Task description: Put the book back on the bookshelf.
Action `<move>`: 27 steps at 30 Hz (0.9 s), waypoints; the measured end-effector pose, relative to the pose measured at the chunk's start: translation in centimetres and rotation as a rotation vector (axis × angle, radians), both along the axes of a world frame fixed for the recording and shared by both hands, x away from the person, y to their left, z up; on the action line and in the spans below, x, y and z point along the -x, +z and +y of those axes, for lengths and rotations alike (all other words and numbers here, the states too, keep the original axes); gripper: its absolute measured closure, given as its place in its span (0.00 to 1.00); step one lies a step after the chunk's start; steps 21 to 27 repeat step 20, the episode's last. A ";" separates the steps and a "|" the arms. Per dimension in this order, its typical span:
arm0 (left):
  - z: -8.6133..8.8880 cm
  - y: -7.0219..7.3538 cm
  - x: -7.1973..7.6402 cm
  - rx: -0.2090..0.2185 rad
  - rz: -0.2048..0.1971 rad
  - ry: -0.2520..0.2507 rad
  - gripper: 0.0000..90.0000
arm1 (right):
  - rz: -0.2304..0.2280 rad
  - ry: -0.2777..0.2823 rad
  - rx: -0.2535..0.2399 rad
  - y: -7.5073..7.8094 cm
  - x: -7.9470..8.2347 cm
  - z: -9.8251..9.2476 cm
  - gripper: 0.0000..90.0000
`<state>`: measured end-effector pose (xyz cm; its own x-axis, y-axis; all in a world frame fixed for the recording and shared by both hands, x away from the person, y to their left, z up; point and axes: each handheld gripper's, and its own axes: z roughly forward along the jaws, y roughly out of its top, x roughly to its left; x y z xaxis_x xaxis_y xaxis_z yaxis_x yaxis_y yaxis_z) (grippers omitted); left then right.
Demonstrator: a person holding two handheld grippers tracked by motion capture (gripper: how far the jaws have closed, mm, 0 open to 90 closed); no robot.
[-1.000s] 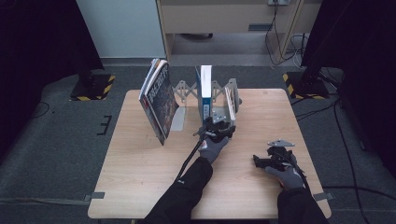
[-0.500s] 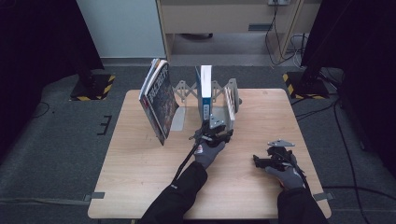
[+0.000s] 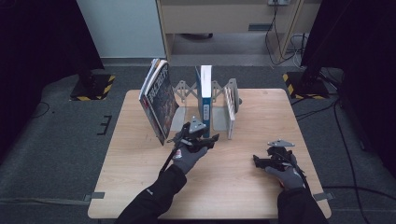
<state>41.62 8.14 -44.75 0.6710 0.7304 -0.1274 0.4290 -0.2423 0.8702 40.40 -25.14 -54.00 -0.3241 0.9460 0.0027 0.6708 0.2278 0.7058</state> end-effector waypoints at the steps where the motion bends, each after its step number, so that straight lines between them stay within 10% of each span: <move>1: 0.7 0.1 0.3 -0.008 -0.002 0.000 0.46 | 0.000 -0.001 0.000 0.0 0.0 0.0 0.01; 20: 14.3 -5.7 4.6 -0.116 0.223 0.156 0.29 | 0.000 -0.011 -0.002 0.0 0.1 0.0 0.01; 27: 14.3 -5.7 4.6 -0.116 0.223 0.156 0.29 | 0.000 -0.011 -0.002 0.0 0.1 0.0 0.01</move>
